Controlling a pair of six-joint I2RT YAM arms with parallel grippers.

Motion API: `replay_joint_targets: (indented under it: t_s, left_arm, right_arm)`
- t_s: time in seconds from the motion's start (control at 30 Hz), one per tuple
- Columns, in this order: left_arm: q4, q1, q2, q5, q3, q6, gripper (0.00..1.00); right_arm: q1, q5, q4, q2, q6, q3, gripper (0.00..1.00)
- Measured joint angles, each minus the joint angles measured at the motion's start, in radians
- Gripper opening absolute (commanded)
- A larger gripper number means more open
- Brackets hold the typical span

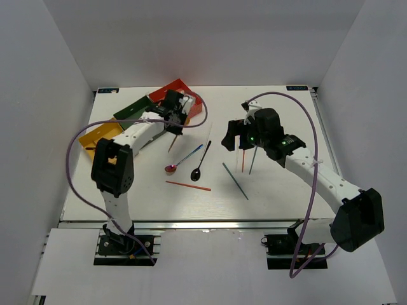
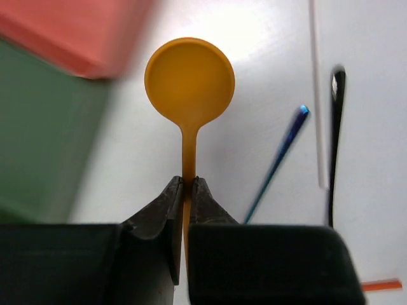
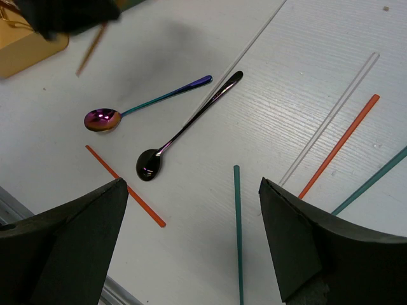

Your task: Sort the eating utensils into containers

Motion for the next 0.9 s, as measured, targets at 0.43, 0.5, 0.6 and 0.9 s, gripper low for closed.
replay_joint_targets:
  t_s: [0.43, 0.5, 0.6, 0.9]
  left_arm:
    - [0.105, 0.364, 0.041, -0.262, 0.301, -0.172, 0.00]
    - [0.096, 0.376, 0.120, -0.251, 0.330, -0.180, 0.00]
    - [0.086, 0.378, 0.217, -0.206, 0.343, -0.191, 0.00]
    - [0.089, 0.377, 0.247, -0.133, 0.312, -0.195, 0.81]
  right_arm:
    - [0.000, -0.002, 0.001, 0.031, 0.000, 0.004, 0.88]
    - [0.000, -0.002, 0.000, 0.034, -0.001, 0.004, 0.88]
    - [0.000, -0.002, 0.001, 0.035, -0.002, 0.006, 0.88]
    - [0.000, -0.002, 0.000, 0.035, -0.004, 0.016, 0.88]
